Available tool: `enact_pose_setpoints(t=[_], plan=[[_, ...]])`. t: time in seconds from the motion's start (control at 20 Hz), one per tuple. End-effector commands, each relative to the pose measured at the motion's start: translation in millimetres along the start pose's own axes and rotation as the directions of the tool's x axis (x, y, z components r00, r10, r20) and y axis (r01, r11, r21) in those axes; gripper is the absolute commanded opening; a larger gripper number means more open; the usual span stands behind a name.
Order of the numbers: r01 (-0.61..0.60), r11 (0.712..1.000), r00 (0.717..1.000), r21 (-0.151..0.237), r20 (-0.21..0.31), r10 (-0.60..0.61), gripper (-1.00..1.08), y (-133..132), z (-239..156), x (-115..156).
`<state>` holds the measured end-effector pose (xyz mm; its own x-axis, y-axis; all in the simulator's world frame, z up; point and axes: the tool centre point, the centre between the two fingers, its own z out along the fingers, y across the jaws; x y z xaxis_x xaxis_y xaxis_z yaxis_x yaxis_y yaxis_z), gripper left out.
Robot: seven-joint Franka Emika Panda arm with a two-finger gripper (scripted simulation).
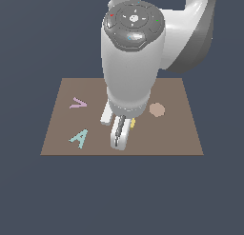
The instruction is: Insert a designated object into the corresponding slot on a board.
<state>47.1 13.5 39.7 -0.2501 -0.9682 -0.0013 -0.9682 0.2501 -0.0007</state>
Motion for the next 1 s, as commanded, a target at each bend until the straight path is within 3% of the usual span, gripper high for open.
enact_pose_setpoints(t=[0.0, 0.35, 0.9, 0.95], plan=[[-0.046, 0.999, 0.999, 0.0, 0.0, 0.046, -1.0, 3.8, -0.4, 1.6], [-0.111, 0.994, 0.994, 0.0, 0.0, 0.111, -1.0, 9.5, -0.5, 3.2], [-0.115, 0.993, 0.993, -0.002, 0.0, 0.115, -1.0, 10.1, 9.6, 3.0], [-0.115, 0.993, 0.993, -0.002, 0.0, 0.115, 1.0, 10.1, 9.6, 3.0]])
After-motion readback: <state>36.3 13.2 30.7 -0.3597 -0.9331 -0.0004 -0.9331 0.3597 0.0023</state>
